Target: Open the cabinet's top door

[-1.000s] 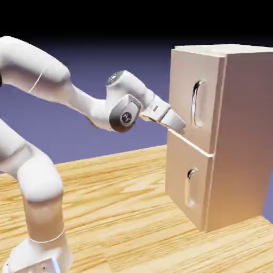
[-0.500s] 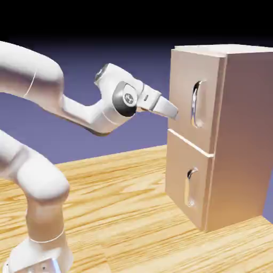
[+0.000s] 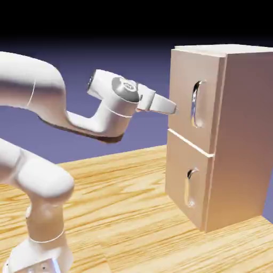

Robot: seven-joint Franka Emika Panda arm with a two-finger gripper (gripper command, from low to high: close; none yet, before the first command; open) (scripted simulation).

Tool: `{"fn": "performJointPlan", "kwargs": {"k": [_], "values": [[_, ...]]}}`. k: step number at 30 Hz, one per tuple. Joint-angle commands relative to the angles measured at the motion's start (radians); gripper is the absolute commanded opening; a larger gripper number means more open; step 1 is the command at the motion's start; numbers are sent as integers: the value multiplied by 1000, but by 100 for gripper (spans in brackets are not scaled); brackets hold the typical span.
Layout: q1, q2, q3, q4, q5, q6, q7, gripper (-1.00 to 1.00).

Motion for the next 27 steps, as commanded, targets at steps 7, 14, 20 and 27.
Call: {"fn": "performJointPlan", "kwargs": {"k": [7, 14, 20, 27], "values": [[91, -48, -97, 24, -304, -32, 234, 100], [182, -96, -193, 47, -609, -64, 467, 100], [260, -137, -276, 67, -870, -91, 668, 100], [446, -72, -411, 188, -1039, -138, 800, 100]]}}
